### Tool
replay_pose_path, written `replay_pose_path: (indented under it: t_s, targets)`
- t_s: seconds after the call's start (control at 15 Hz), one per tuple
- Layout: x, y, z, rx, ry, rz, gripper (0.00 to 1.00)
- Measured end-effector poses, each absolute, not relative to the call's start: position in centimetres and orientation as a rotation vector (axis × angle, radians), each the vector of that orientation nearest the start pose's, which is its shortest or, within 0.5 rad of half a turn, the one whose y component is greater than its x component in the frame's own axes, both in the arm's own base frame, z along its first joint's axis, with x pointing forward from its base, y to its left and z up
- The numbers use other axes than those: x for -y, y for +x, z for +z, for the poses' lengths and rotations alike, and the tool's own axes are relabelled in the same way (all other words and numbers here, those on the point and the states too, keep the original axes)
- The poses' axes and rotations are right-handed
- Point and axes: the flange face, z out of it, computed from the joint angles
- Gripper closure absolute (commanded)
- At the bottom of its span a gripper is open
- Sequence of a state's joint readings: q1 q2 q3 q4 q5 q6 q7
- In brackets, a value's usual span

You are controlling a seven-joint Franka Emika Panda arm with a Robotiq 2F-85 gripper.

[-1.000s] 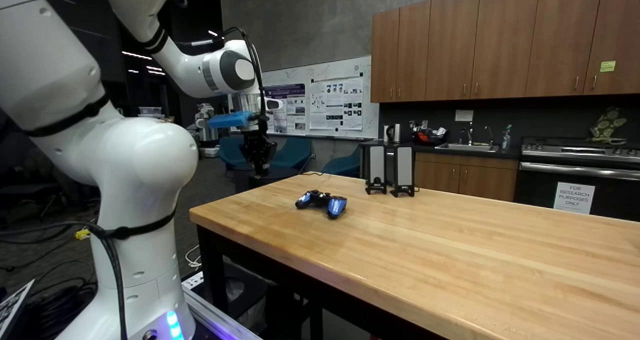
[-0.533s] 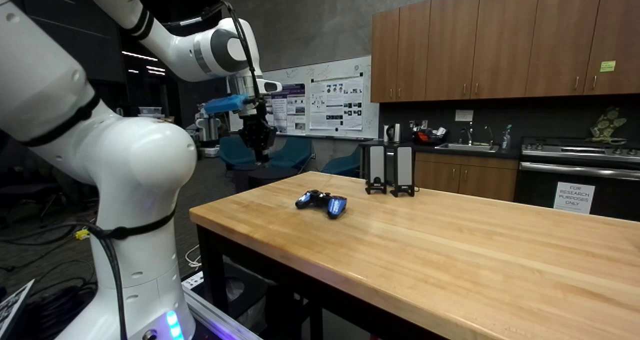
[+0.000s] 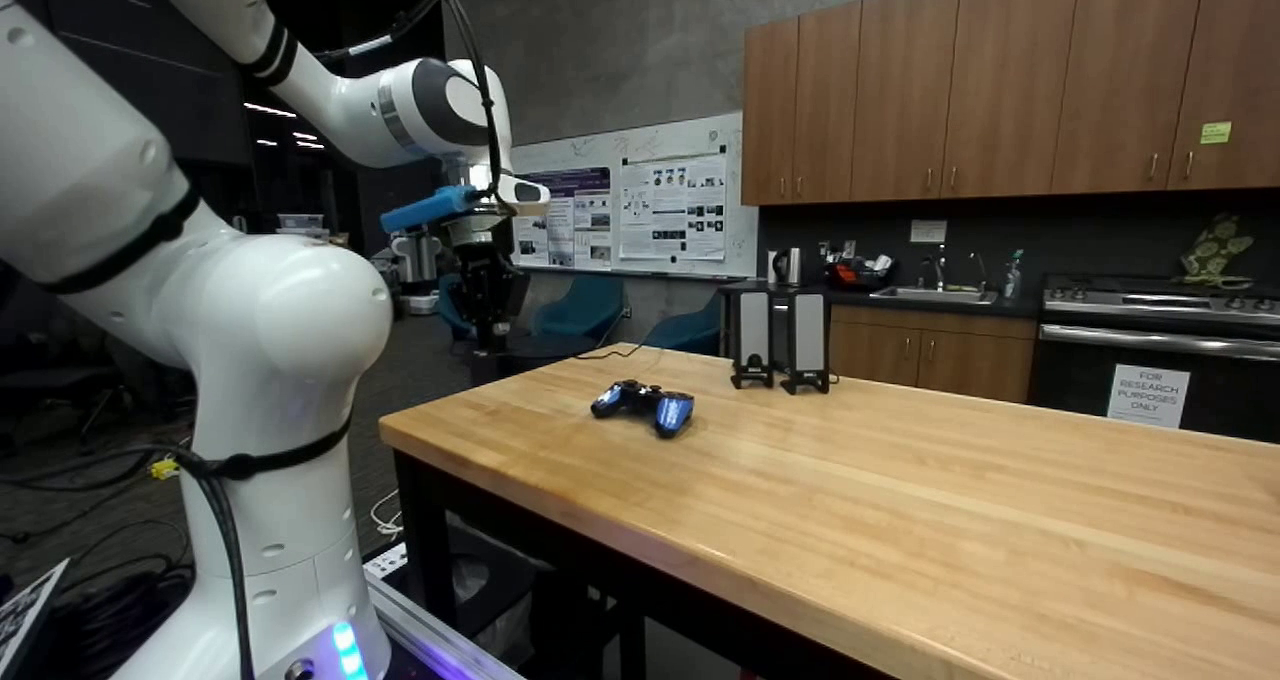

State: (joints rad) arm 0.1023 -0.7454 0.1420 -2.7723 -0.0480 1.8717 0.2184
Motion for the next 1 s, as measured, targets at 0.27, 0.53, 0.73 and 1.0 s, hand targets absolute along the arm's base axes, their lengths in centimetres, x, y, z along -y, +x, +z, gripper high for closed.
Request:
replay_pose_path:
  t_s: [0.27, 0.53, 0.73, 1.0]
  targets:
    - [-6.5, 29.4, 37.2, 0.079, -3.306, 0.446, 0.95]
    - [-6.8, 30.7, 32.8, 0.179, -3.278, 0.709, 0.95]
    - [-7.1, 32.1, 30.3, 0.236, -3.258, 0.845, 0.95]
    - [-7.1, 33.3, 28.5, 0.279, -3.252, 0.950, 0.56]
